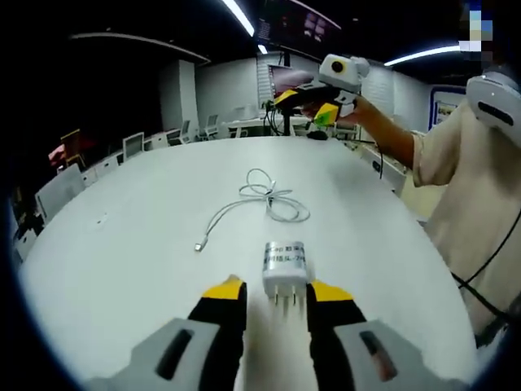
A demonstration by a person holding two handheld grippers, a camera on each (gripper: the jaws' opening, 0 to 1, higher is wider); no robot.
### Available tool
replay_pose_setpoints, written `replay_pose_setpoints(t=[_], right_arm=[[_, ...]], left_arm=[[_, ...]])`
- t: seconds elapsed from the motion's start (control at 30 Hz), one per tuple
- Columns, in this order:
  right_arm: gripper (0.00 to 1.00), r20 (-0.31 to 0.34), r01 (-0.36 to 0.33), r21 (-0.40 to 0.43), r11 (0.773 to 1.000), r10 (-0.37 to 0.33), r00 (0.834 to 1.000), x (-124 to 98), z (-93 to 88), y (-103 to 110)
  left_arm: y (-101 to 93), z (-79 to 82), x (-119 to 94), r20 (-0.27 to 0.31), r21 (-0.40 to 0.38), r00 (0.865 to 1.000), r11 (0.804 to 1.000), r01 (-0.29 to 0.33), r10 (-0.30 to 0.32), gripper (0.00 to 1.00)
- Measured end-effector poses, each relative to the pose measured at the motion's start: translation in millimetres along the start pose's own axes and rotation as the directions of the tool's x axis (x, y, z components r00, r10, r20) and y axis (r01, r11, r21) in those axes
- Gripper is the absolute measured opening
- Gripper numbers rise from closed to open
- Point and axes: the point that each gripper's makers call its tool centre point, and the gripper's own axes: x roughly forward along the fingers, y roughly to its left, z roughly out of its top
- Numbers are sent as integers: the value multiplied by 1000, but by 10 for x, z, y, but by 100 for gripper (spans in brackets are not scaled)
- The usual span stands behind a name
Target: Plug the desk Type‑C cable into the charger adapter.
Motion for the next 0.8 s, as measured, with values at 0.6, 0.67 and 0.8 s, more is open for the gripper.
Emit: replay_pose_setpoints(t=[0.6, 0.67, 0.8], right_arm=[[40, -5, 5, -3, 1000, -5, 1000, 46, 10, -29], [40, -13, 1, -5, 1000, -1, 1000, 65, 6, -29], [40, -36, -28, -1, 1000, 28, 999, 151, -5, 0]], left_arm=[[-85, -123, 82, -221, 68, 974, 995, 71, -55, 21], [-92, -120, 98, -238, 71, 970, 994, 78, -59, 21], [-104, -117, 110, -268, 83, 961, 993, 88, -63, 21]])
